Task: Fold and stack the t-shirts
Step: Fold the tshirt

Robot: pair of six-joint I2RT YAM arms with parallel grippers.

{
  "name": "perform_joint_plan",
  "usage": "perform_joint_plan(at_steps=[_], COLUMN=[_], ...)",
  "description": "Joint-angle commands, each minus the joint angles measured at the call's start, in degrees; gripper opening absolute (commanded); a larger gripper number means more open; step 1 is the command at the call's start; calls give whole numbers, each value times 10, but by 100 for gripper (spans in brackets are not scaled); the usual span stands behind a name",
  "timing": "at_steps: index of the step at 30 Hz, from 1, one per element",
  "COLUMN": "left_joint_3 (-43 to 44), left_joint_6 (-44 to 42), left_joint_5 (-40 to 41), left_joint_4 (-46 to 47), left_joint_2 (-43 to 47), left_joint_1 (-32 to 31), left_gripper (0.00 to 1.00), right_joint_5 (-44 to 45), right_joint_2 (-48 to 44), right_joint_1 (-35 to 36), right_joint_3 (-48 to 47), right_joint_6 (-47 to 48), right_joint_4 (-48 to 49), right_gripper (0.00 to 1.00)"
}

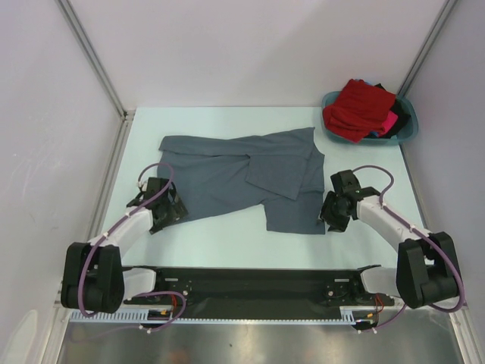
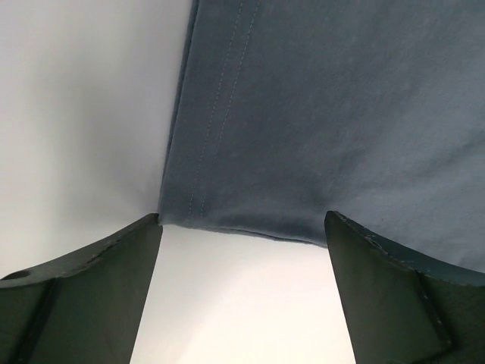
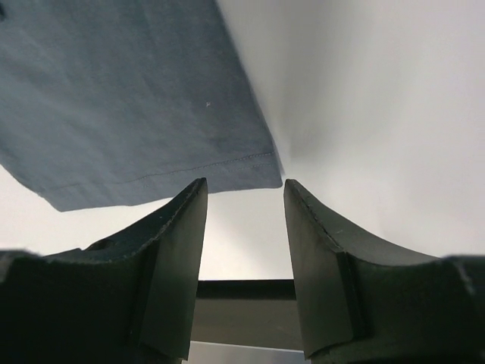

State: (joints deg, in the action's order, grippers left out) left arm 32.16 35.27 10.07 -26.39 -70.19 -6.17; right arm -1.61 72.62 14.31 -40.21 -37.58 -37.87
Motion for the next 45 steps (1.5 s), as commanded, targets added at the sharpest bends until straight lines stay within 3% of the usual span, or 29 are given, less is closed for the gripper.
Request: perform_joint_plan(at_steps=[1, 16, 17, 18, 24, 30, 32, 45], left_joint_3=[-25, -41, -41, -41, -39, -25, -16, 7], left_joint_6=[4, 2, 2, 2, 2, 3, 6, 15], left_joint_5=[-54, -72, -72, -72, -77, -94, -95, -109], left_joint_4=[27, 46, 44, 45, 35, 4, -18, -65], left_joint_2=[7, 28, 29, 28, 43, 90, 105, 170], left_joint_1=[4, 4, 4, 4, 4, 4, 4, 4], left_gripper=[92, 76, 75, 73, 46, 6, 0, 0], right_joint_5=[11, 13, 10, 6, -18, -3, 5, 70], right_joint_2=[16, 90, 93, 98, 94, 46, 24, -114], right_joint_1=[3, 3, 3, 3, 12, 36, 49, 131], right_joint_3=[5, 22, 25, 27, 30, 6, -1, -26], right_joint_6=[-11, -10, -9, -9, -5, 3, 1, -53], right_joint_4=[24, 89, 96, 102, 110, 73, 49, -75], right_gripper=[50, 47, 44, 32, 1, 0, 0, 0])
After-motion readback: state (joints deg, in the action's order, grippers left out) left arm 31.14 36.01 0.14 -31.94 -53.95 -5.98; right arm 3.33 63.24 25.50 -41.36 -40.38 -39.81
